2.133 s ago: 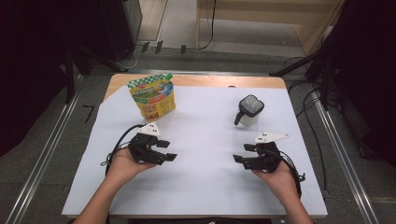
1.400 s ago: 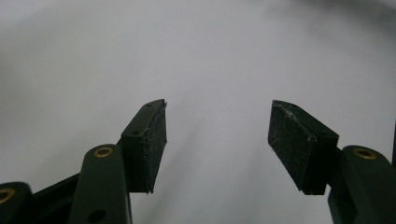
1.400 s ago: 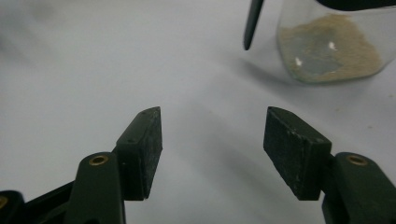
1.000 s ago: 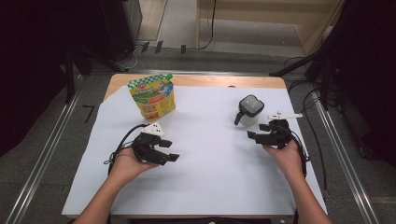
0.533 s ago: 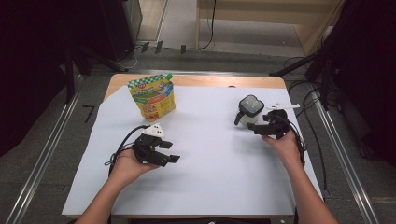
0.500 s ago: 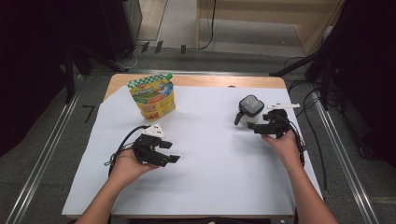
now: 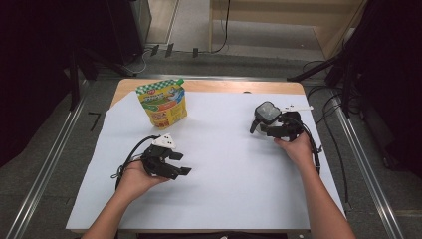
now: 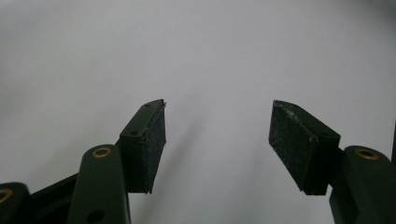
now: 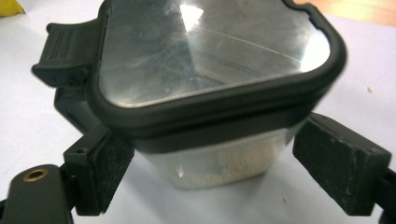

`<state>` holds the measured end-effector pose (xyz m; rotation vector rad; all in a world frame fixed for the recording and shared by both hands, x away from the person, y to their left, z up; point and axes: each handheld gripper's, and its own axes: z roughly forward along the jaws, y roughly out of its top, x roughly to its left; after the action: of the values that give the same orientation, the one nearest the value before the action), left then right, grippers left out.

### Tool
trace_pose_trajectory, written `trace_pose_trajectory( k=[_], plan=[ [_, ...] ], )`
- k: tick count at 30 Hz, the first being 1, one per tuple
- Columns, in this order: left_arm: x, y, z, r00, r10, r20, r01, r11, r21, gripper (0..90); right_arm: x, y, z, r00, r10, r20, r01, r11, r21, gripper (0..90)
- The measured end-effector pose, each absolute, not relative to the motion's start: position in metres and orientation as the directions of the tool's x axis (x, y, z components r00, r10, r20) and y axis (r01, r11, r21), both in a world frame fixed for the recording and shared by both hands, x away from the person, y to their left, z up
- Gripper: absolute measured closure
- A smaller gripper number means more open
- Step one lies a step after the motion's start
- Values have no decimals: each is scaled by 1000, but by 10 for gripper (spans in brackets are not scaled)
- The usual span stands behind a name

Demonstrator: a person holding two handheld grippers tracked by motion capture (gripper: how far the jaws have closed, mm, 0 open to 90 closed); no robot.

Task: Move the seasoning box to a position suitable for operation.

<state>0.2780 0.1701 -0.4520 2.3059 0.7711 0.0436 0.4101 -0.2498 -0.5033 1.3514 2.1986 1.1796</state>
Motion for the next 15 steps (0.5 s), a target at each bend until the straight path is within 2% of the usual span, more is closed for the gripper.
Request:
trace_pose_trajectory(
  k=[12,15],
  plan=[
    [277,176,-452,812,554,-182,527,-565,635,363,424,-243,-517,-509,834,211,585,155,796,95],
    [277,178,-452,808,559,-187,533,-557,637,363,424,-242,-517,-518,834,191,568,168,805,103]
  ],
)
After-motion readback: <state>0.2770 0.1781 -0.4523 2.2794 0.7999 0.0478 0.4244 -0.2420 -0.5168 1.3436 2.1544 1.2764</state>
